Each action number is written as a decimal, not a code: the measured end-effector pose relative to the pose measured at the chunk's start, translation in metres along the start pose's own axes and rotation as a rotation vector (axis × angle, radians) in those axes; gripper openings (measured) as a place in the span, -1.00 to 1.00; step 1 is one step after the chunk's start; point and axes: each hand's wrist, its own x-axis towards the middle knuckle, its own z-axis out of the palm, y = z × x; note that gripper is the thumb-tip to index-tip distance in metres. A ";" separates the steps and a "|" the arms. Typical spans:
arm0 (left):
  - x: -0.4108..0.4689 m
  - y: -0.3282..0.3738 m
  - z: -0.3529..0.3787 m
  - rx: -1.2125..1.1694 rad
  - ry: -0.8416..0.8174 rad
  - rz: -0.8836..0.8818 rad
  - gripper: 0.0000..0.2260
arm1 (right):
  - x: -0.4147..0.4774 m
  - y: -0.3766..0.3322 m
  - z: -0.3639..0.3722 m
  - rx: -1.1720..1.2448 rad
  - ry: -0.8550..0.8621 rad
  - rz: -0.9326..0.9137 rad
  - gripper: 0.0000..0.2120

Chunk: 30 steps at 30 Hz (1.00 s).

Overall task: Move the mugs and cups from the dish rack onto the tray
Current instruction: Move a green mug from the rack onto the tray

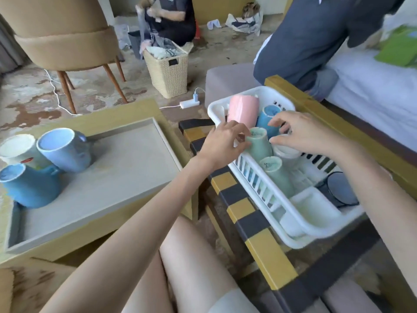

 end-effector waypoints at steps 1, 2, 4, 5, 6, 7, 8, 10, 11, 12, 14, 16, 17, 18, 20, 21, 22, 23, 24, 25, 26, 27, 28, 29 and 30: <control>-0.002 -0.002 0.004 -0.001 0.000 -0.011 -0.74 | 0.007 0.002 0.002 -0.017 -0.018 -0.011 -0.56; -0.003 -0.005 0.007 -0.013 0.009 -0.015 -0.73 | 0.013 0.002 0.004 -0.036 -0.046 -0.016 -0.49; -0.005 -0.009 0.011 -0.033 0.029 -0.017 -0.72 | 0.026 0.000 0.011 -0.067 -0.117 -0.011 -0.35; -0.004 -0.011 0.012 -0.035 0.036 -0.022 -0.72 | 0.031 -0.001 0.016 -0.081 -0.151 -0.003 -0.31; -0.003 -0.012 0.012 -0.036 0.042 -0.031 -0.72 | 0.035 -0.002 0.022 -0.095 -0.177 0.007 -0.29; -0.001 -0.013 0.012 -0.046 0.049 -0.040 -0.73 | 0.037 -0.001 0.027 -0.106 -0.191 0.018 -0.28; 0.001 -0.015 0.011 -0.072 0.057 -0.050 -0.74 | 0.038 0.000 0.032 -0.113 -0.195 0.030 -0.29; 0.003 -0.018 0.010 -0.140 0.072 -0.074 -0.74 | 0.039 0.003 0.040 -0.094 -0.180 0.048 -0.34; 0.004 -0.020 0.010 -0.163 0.070 -0.086 -0.73 | 0.039 0.005 0.041 -0.061 -0.164 0.053 -0.37; 0.004 -0.021 0.010 -0.176 0.061 -0.098 -0.71 | 0.038 0.007 0.041 -0.016 -0.143 0.059 -0.41; 0.006 -0.022 0.011 -0.179 0.031 -0.121 -0.63 | 0.037 0.011 0.039 0.079 -0.086 0.074 -0.52; 0.009 -0.021 0.012 -0.169 -0.006 -0.140 -0.53 | 0.036 0.015 0.036 0.173 -0.017 0.098 -0.57; 0.011 -0.019 0.014 -0.162 -0.026 -0.149 -0.48 | 0.035 0.016 0.033 0.221 0.012 0.114 -0.55; 0.014 -0.017 0.016 -0.152 -0.044 -0.157 -0.44 | 0.034 0.018 0.030 0.265 0.036 0.130 -0.52; 0.018 -0.010 0.020 -0.145 -0.064 -0.163 -0.39 | 0.031 0.020 0.023 0.338 0.091 0.144 -0.51; 0.020 -0.006 0.023 -0.147 -0.065 -0.163 -0.37 | 0.028 0.020 0.020 0.375 0.128 0.141 -0.52; 0.021 -0.002 0.025 -0.146 -0.057 -0.160 -0.35 | 0.026 0.019 0.017 0.417 0.165 0.139 -0.54; 0.021 0.001 0.027 -0.141 -0.042 -0.150 -0.33 | 0.023 0.018 0.015 0.463 0.200 0.141 -0.56; 0.022 0.004 0.029 -0.140 -0.021 -0.136 -0.31 | 0.020 0.016 0.013 0.508 0.232 0.147 -0.56; 0.022 0.006 0.029 -0.145 0.000 -0.123 -0.28 | 0.017 0.014 0.012 0.551 0.263 0.159 -0.55; 0.023 0.008 0.029 -0.153 0.017 -0.111 -0.25 | 0.013 0.012 0.011 0.598 0.291 0.176 -0.54; 0.024 0.010 0.027 -0.156 0.032 -0.095 -0.22 | 0.010 0.011 0.010 0.658 0.311 0.195 -0.54; 0.024 0.013 0.024 -0.156 0.049 -0.070 -0.19 | 0.008 0.009 0.010 0.740 0.325 0.211 -0.57; 0.025 0.016 0.020 -0.158 0.070 -0.039 -0.18 | 0.005 0.007 0.010 0.838 0.333 0.224 -0.61; 0.026 0.018 0.015 -0.160 0.096 -0.005 -0.17 | 0.002 0.003 0.009 0.939 0.339 0.233 -0.65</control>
